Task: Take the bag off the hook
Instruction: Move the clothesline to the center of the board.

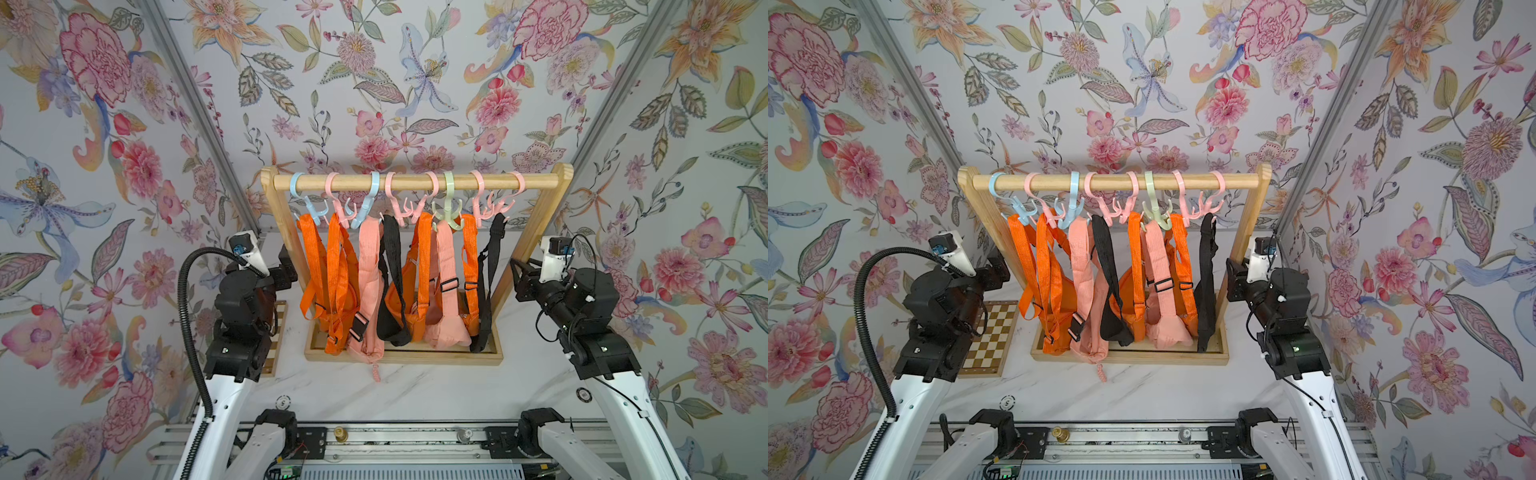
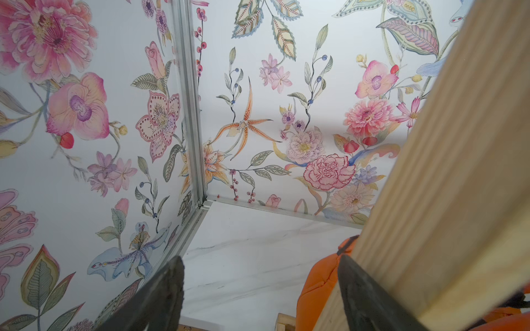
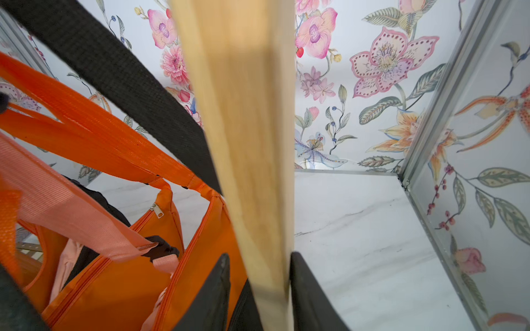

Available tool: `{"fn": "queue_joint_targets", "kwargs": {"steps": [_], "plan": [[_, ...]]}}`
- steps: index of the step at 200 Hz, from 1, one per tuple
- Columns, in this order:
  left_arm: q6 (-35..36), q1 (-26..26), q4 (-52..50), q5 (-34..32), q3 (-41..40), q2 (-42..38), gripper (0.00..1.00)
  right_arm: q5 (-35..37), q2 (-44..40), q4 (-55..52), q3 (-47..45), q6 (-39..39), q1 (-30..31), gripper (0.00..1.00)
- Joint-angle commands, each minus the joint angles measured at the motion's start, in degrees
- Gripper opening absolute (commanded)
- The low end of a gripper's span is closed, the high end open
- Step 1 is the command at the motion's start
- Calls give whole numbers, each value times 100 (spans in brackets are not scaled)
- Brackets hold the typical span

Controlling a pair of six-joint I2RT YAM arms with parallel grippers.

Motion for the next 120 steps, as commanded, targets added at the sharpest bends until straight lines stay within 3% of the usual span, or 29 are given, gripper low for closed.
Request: {"fn": "queue_joint_targets", "kwargs": {"steps": [1, 56, 120], "plan": [[-9, -339, -186, 671, 175, 4, 83, -287, 204, 454, 147, -1, 87, 27], [-85, -560, -574, 571, 338, -40, 88, -41, 529, 788, 231, 117, 291, 19], [-103, -643, -1197, 700, 257, -487, 90, 470, 534, 1031, 69, 162, 542, 19]]}}
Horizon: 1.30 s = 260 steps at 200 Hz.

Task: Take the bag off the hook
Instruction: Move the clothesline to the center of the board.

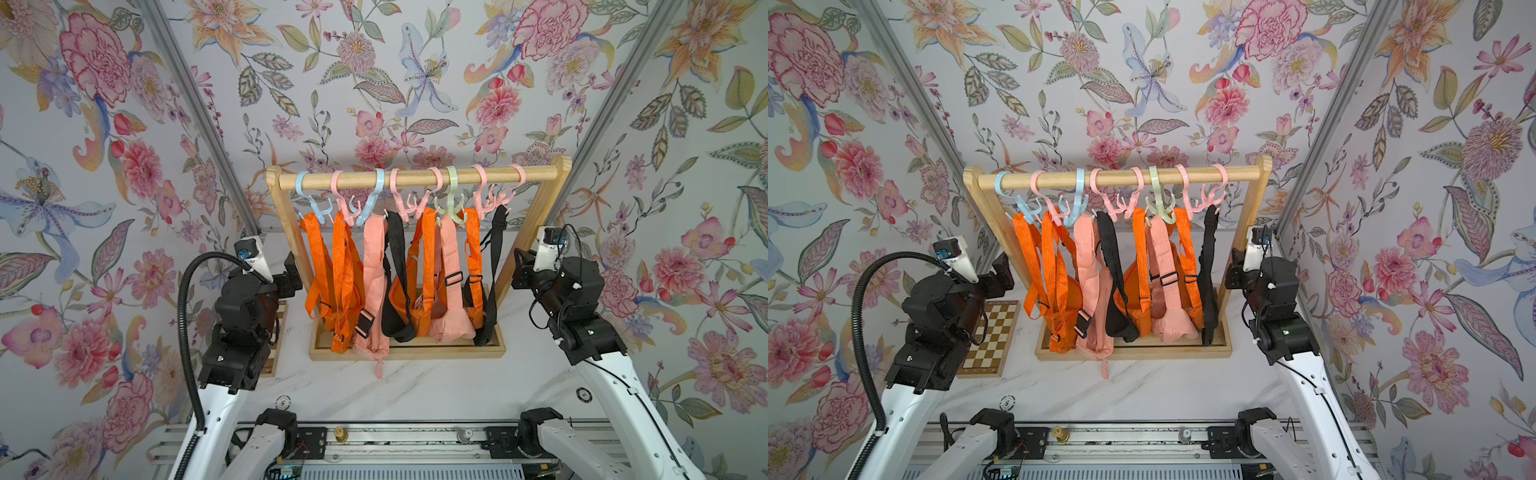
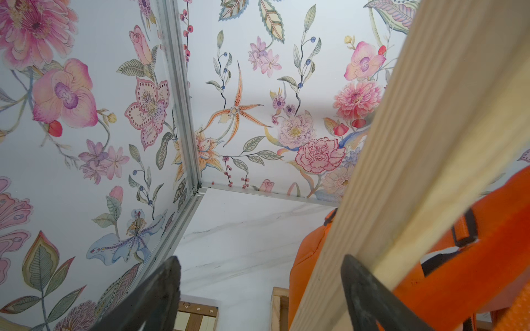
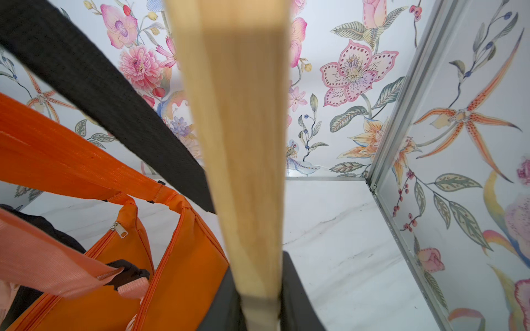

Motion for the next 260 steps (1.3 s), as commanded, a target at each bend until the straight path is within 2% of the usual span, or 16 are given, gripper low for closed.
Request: {"fn": "queue_joint_targets", "kwargs": {"steps": [1, 23, 29, 66, 81, 98, 146, 187, 233, 260], "plan": [[-74, -235, -375, 858, 77, -185, 90, -468, 13, 554, -32, 297, 289, 19], [-100, -259, -452, 1087, 19, -238, 92, -296, -5, 514, -50, 232, 376, 19], [-105, -265, -449, 1152, -12, -233, 99, -261, -18, 492, -45, 225, 395, 19], [-160, -358, -174, 1183, -175, -113, 99, -156, -179, 410, -110, 182, 436, 19], [-99, -374, -13, 1061, -150, -31, 94, -120, -242, 400, -131, 180, 449, 19], [67, -370, 142, 948, 24, 112, 81, -71, -281, 376, -161, 151, 442, 20], [183, -370, 551, 1110, 437, 585, 52, -8, -292, 343, -180, 84, 442, 20], [58, -390, 1209, 1145, 140, 780, 52, -143, -118, 474, -166, 135, 456, 20], [93, -414, 1625, 1189, 163, 1244, 41, -334, 313, 703, -64, 242, 479, 19], [93, -422, 1859, 1136, 186, 1478, 40, -340, 495, 855, 6, 208, 506, 18]]}}
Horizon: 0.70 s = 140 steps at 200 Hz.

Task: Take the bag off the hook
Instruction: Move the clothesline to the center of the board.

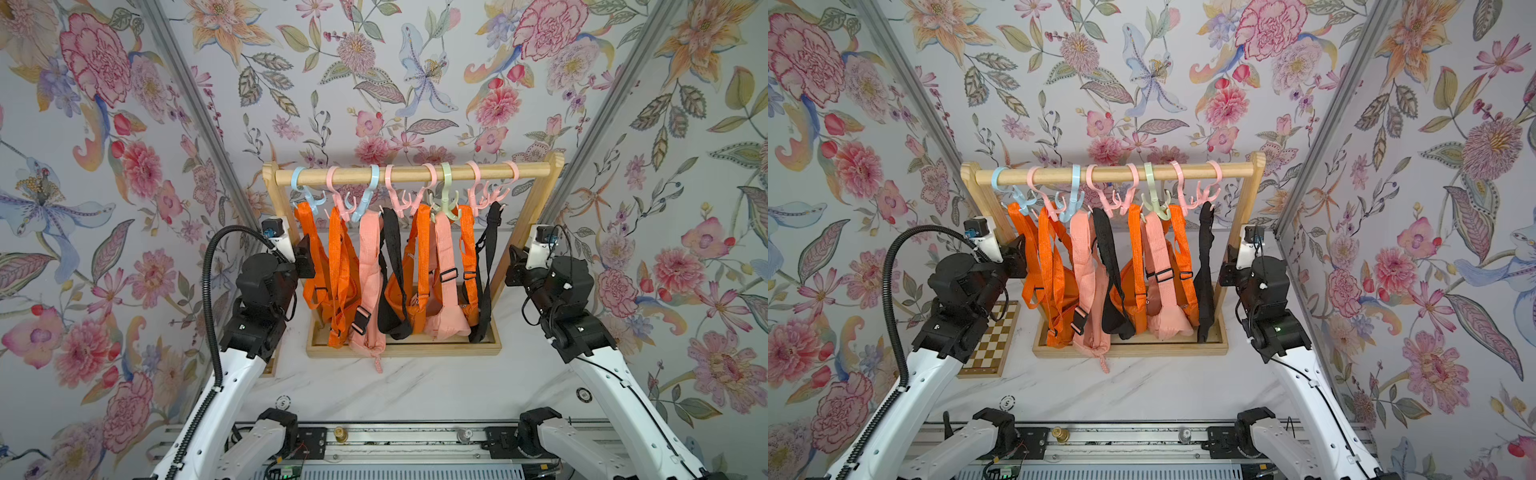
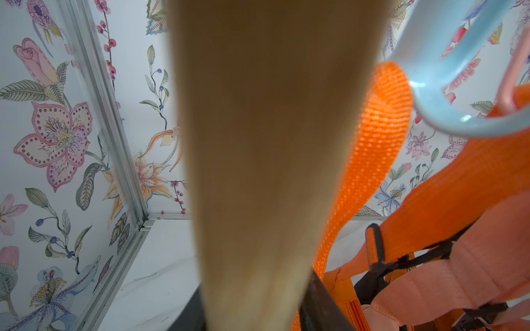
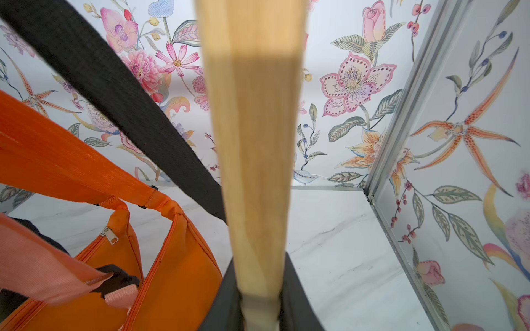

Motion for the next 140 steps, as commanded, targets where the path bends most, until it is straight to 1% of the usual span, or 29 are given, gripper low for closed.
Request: {"fn": "queue_joint_targets", "kwargs": {"steps": [1, 51, 104, 140], "plan": [[1, -101, 419, 441, -14, 251, 40, -732, 245, 280, 142, 313, 198, 18], [48, -187, 689, 529, 190, 695, 38, -686, 574, 478, 376, 121, 224, 18], [64, -235, 1137, 512, 483, 1305, 37, -650, 1332, 882, 656, -98, 217, 16], [137, -267, 1344, 491, 823, 1763, 37, -786, 1988, 1052, 1094, -150, 208, 15]]}}
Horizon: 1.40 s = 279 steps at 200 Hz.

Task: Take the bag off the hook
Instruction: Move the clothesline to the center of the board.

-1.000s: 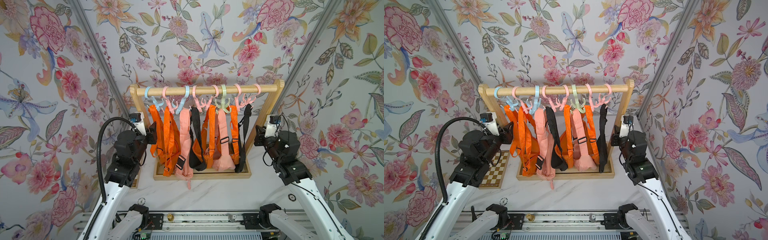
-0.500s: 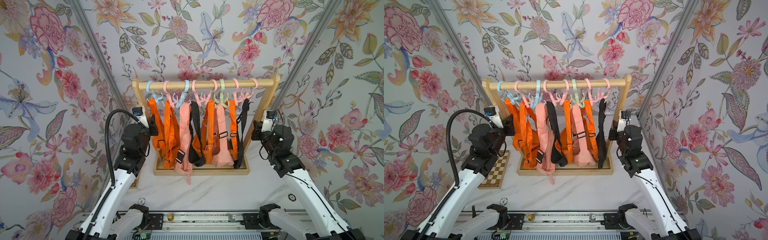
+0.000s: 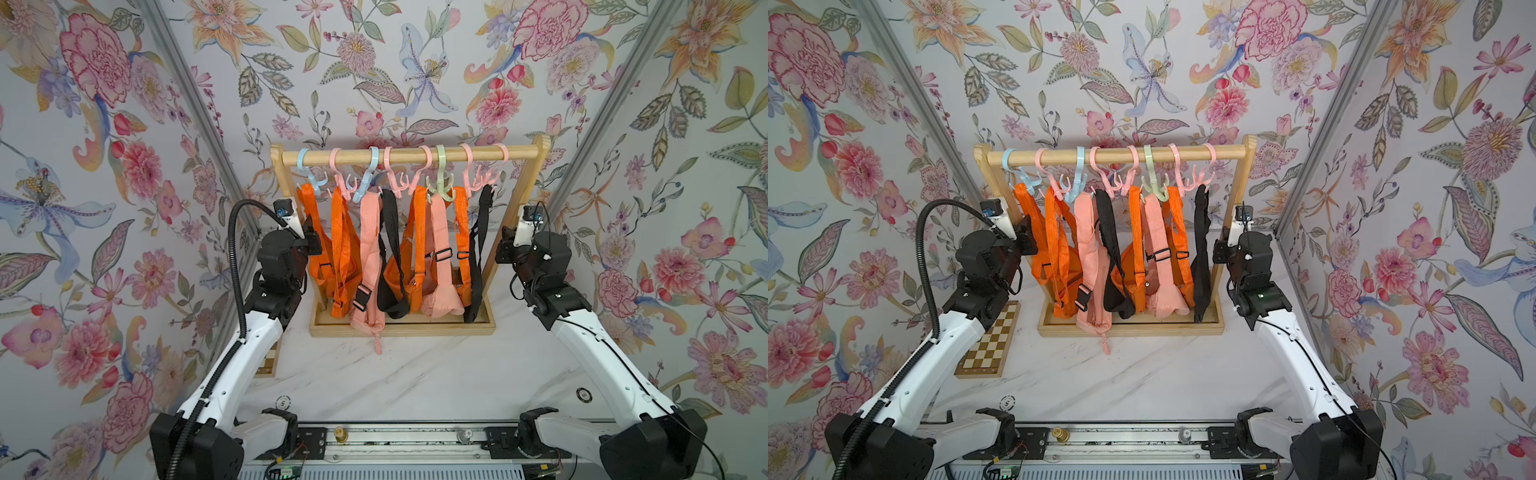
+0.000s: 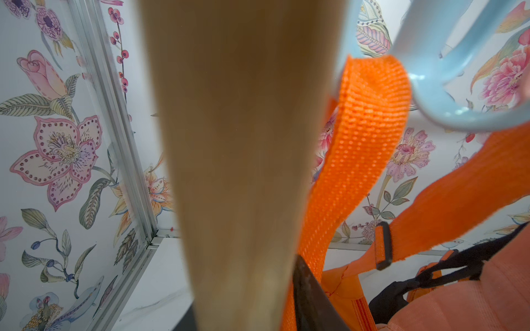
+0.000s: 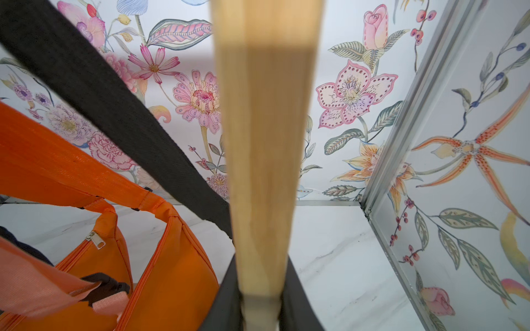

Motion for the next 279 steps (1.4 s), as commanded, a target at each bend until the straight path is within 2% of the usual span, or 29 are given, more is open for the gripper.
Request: {"fn": "queue_joint_targets", "kwargs": {"steps": [1, 106, 135, 175, 205, 232, 238, 244, 254, 260, 279], "plan": [[37, -280, 264, 1024, 293, 343, 37, -1052, 450, 307, 299, -34, 259, 15], [378, -297, 659, 906, 1572, 1833, 38, -1387, 2013, 880, 1627, 6, 24, 15], [447, -280, 519, 950, 2244, 2505, 39, -1770, 2450, 761, 2121, 313, -221, 14], [529, -281, 185, 987, 3209, 3397, 37, -1892, 2945, 723, 2630, 356, -334, 15], [385, -248, 267, 961, 3462, 3700, 38, -1917, 3249, 690, 2919, 391, -361, 15], [344, -236, 278, 928, 3527, 3819, 50, -1937, 3368, 628, 3071, 408, -360, 17], [329, -232, 278, 927, 3527, 3810, 59, -1943, 3370, 616, 3089, 408, -361, 21], [319, -223, 281, 931, 3514, 3796, 76, -1939, 3349, 612, 3093, 415, -365, 24], [294, -225, 284, 909, 3485, 3728, 93, -1929, 3284, 581, 3102, 417, -363, 29], [283, -218, 271, 876, 3452, 3674, 99, -1925, 3226, 549, 3098, 426, -362, 36], [283, -209, 281, 777, 3245, 3405, 100, -1903, 2963, 397, 3055, 427, -365, 67]]}}
